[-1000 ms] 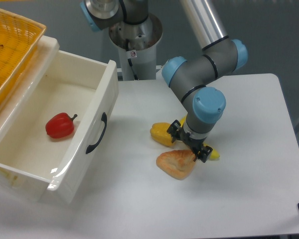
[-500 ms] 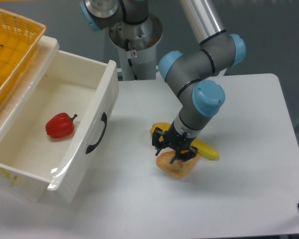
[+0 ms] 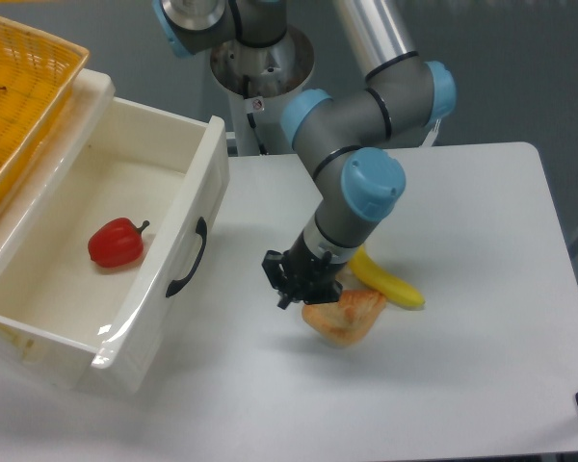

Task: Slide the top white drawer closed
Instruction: 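Move the gripper toward the open white drawer's front panel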

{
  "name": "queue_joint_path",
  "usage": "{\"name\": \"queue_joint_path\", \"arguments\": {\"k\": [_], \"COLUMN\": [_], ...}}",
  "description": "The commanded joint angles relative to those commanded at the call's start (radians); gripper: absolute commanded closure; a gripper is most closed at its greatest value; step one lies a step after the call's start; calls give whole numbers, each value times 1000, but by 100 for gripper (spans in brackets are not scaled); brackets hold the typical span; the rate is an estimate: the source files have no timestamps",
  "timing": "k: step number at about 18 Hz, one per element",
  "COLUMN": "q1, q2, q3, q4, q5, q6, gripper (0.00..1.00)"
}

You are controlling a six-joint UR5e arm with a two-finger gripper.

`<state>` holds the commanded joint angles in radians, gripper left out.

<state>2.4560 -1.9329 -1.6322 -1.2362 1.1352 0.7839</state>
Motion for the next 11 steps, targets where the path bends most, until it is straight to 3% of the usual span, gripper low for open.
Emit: {"name": "queue_joint_path", "arguments": {"k": [11], "q1": [-45], "q2": [57], "q3": [17], "q4": [-115], "q5": [-46], "q6": [6], "gripper": [100]}}
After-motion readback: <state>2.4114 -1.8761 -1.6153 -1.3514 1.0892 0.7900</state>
